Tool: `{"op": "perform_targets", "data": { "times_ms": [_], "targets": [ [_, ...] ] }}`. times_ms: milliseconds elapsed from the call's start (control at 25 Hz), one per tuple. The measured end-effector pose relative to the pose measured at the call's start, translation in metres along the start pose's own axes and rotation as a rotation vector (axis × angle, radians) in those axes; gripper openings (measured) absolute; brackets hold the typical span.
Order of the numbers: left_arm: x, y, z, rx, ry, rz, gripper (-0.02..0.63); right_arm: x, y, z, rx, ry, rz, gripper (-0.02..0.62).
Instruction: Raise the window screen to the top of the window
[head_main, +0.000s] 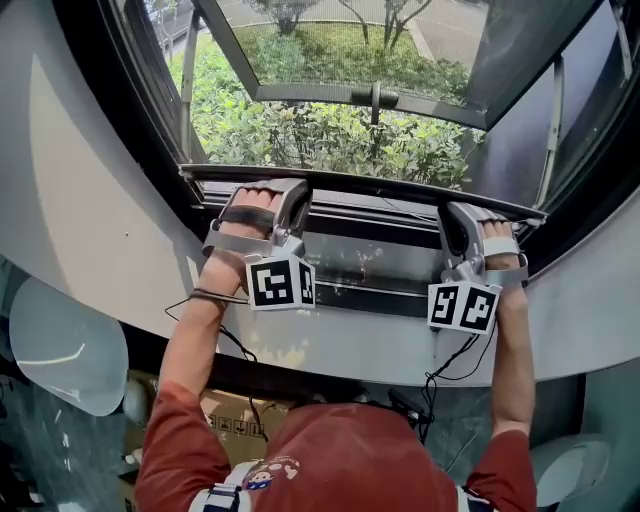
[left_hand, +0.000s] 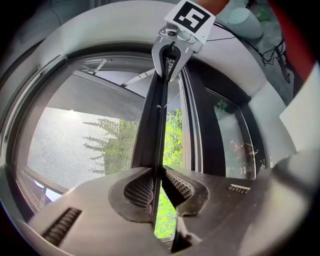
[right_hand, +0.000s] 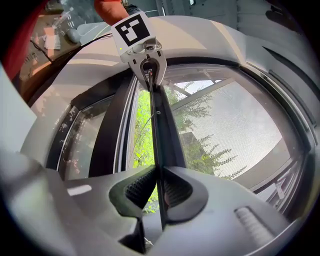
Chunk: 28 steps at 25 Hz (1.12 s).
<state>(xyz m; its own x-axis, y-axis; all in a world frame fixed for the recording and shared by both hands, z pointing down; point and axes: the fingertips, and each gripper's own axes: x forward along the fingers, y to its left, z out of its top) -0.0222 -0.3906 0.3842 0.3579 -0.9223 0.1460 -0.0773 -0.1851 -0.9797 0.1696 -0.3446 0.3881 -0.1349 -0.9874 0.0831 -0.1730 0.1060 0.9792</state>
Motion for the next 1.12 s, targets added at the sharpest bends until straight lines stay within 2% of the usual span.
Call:
{"op": "perform_targets", "data": {
  "times_ms": [240, 720, 1120],
  "targets": [
    [-0.001, 0.020, 0.003, -0.002, 0.040, 0.059, 0.043, 0.001, -0.018, 0.002, -0.058, 0.059, -0.054, 0.051],
    [0.000, 0.060, 0.006, 0.139, 0.128, 0.140, 0.040, 0.004, -0.055, 0.006, -0.138, 0.142, -0.125, 0.049],
    [-0.006, 0.097, 0.012, 0.192, 0.133, 0.211, 0.038, 0.002, -0.089, 0.012, -0.182, 0.160, -0.200, 0.051]
  ]
}}
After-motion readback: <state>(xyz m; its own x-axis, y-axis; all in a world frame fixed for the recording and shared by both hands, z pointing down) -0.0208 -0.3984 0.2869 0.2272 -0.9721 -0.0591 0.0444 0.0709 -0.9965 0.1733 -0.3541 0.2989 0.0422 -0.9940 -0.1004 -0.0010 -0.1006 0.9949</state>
